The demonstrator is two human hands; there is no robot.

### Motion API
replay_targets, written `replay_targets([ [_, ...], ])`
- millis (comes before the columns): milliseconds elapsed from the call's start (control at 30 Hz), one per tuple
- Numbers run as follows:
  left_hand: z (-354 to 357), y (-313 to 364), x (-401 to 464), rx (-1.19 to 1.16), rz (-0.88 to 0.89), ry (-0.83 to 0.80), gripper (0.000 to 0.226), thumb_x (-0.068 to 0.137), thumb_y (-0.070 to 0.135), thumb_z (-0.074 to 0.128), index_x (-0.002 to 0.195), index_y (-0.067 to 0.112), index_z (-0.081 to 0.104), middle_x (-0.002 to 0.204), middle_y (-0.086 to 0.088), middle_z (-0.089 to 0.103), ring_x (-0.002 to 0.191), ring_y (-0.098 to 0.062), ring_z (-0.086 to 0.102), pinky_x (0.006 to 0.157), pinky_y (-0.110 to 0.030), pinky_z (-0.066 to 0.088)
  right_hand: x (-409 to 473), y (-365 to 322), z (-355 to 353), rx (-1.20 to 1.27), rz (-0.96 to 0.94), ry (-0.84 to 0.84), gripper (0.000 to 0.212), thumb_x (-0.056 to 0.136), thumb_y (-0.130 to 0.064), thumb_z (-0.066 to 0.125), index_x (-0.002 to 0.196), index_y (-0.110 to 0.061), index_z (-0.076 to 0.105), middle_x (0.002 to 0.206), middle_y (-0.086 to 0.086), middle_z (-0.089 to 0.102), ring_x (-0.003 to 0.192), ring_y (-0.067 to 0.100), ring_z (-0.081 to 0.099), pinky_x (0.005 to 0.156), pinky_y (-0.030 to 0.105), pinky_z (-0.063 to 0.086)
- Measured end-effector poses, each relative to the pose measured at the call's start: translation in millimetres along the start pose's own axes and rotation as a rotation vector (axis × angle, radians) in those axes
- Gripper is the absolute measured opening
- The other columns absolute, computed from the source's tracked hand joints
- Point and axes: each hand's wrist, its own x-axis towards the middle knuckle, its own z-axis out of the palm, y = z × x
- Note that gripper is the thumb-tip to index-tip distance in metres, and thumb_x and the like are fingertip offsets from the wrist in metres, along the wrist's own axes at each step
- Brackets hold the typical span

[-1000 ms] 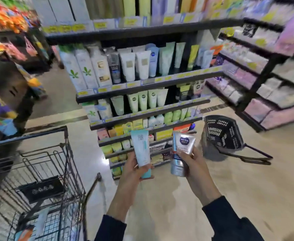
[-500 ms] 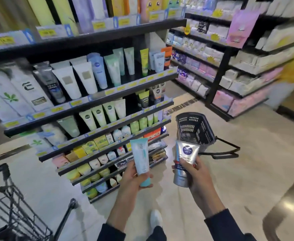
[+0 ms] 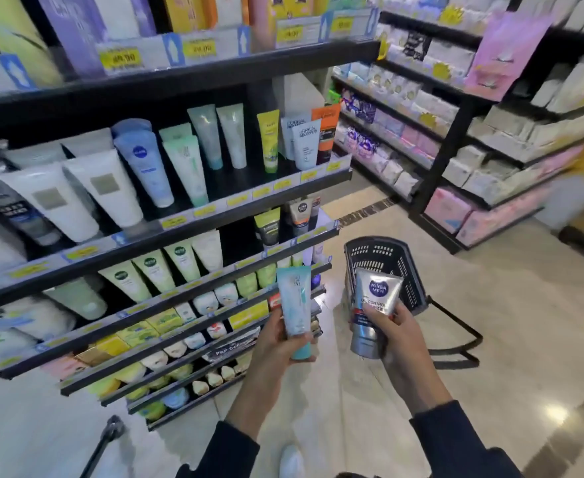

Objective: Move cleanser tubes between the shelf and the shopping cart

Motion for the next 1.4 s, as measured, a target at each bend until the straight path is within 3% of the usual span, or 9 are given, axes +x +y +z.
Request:
replay_targets([
  [167,16,10,43,-0.016,0.0,0.039,0.06,0.088,-0.006,0.071,0.134,0.03,0.058,0.123,-0.007,0.071,0.105,-0.037,0.072,0.075,-0.047,0.062,59,-14,-2,-0.028,0.036,-0.017,0.039,0.088,-0.007,0.073,0.126,-0.009,0.065,0.116,0.016,0.076,0.097,0.03,0.074,0.086,0.044,0.061],
  [367,47,21,87,-0.028,0.034,0.139,0.055,0.091,-0.01,0.065,0.132,0.027,0.058,0.11,0.005,0.076,0.095,-0.023,0.076,0.071,-0.041,0.06,139,-32,-8,-0.052,0.097,-0.113,0.032,0.091,-0.004,0.072,0.121,-0.01,0.066,0.112,0.013,0.077,0.09,0.025,0.075,0.078,0.041,0.062],
  [633,103,26,124,-0.074,0.084,0.289,0.062,0.073,0.008,0.075,0.13,0.028,0.062,0.117,-0.001,0.074,0.107,-0.032,0.07,0.073,-0.042,0.061,245,-57,-29,-0.185,0.196,-0.301,0.035,0.09,-0.005,0.075,0.123,-0.009,0.067,0.118,0.017,0.076,0.111,0.041,0.071,0.097,0.057,0.056],
  [800,119,15,132,-0.083,0.091,0.403,0.06,0.087,-0.011,0.068,0.128,0.033,0.062,0.119,-0.001,0.073,0.1,-0.034,0.073,0.07,-0.041,0.061,302,-72,-25,-0.389,0.124,-0.408,0.032,0.085,-0.007,0.081,0.115,-0.012,0.071,0.105,0.005,0.08,0.096,0.024,0.074,0.078,0.032,0.059],
  [933,127,1,127,-0.094,0.074,0.46,0.058,0.088,-0.01,0.069,0.13,0.029,0.061,0.122,-0.005,0.072,0.098,-0.031,0.075,0.071,-0.042,0.062,348,-74,-17,-0.499,0.067,-0.474,0.034,0.083,-0.008,0.084,0.113,-0.015,0.071,0.11,0.004,0.079,0.103,0.02,0.073,0.089,0.037,0.059],
  [1067,133,-17,122,-0.135,0.069,0.517,0.058,0.086,-0.007,0.072,0.132,0.025,0.061,0.124,-0.006,0.071,0.102,-0.034,0.074,0.07,-0.042,0.062,384,-69,-12,-0.589,0.007,-0.519,0.036,0.083,-0.003,0.082,0.116,-0.013,0.071,0.111,0.002,0.078,0.099,0.015,0.072,0.09,0.035,0.058],
  [1233,137,-33,115,-0.159,0.048,0.572,0.064,0.085,-0.008,0.073,0.135,0.03,0.059,0.126,-0.008,0.069,0.099,-0.036,0.074,0.078,-0.052,0.062,413,-60,0,-0.63,-0.051,-0.531,0.033,0.084,-0.006,0.083,0.115,-0.015,0.073,0.109,-0.001,0.076,0.098,0.013,0.068,0.08,0.028,0.053],
  [1400,135,-37,110,-0.15,0.052,0.601,0.063,0.086,-0.009,0.071,0.134,0.031,0.059,0.124,-0.007,0.071,0.098,-0.037,0.075,0.074,-0.047,0.063,432,-50,16,-0.631,-0.025,-0.542,0.033,0.087,-0.008,0.082,0.117,-0.016,0.072,0.113,0.0,0.077,0.102,0.016,0.071,0.079,0.031,0.056],
])
